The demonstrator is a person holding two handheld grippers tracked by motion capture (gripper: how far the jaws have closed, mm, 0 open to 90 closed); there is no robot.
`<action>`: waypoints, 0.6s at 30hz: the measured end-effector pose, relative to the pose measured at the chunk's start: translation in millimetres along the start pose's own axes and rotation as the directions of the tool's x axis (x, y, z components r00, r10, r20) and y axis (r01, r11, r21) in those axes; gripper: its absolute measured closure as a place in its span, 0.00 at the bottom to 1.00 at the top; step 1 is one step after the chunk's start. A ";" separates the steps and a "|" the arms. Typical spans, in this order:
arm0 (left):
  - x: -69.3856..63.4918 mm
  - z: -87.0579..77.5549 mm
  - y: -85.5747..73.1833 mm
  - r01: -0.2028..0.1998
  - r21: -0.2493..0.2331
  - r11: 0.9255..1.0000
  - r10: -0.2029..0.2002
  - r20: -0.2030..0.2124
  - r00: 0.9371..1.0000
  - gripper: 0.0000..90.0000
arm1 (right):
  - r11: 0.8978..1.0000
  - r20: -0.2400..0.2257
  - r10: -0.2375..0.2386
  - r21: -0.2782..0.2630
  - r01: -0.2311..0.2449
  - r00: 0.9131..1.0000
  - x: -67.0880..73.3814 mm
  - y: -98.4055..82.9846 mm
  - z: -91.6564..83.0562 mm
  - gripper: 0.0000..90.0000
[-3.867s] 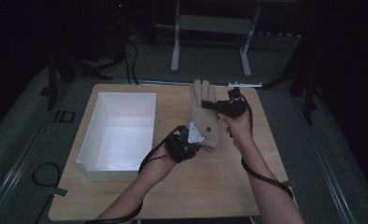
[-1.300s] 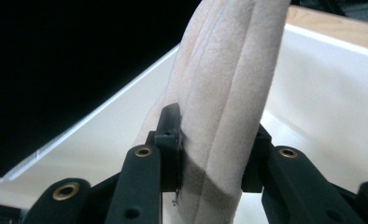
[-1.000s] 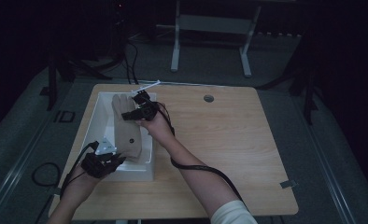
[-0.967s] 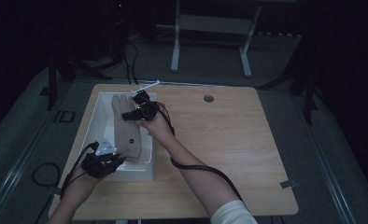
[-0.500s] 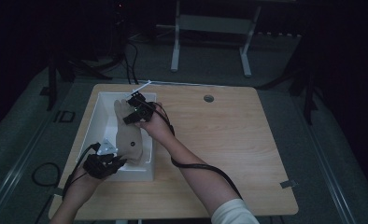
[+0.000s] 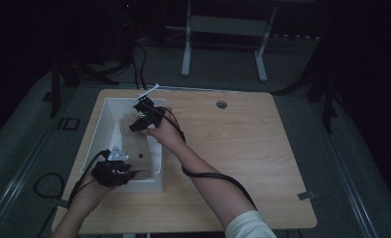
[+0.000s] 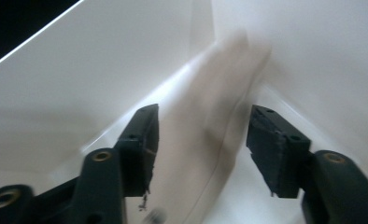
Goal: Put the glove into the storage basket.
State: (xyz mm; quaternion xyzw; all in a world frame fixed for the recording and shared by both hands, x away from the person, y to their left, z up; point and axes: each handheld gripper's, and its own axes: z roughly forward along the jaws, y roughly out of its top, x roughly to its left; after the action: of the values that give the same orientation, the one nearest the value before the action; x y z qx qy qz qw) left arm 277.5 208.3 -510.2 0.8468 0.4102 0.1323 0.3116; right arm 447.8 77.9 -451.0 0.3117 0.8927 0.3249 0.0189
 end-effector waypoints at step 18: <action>-7.0 -33.6 21.9 0.172 -0.300 0.938 -0.180 0.003 0.984 0.16 | 0.983 -0.125 -0.047 -0.180 0.024 0.991 -11.7 -21.7 -59.0 0.22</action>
State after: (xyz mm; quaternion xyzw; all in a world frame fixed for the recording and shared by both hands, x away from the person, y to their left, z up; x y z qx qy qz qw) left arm 270.4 206.7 -470.1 0.7482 0.4633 0.1746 0.4417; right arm 431.4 24.8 -419.3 0.2712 0.8649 0.4225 -0.0050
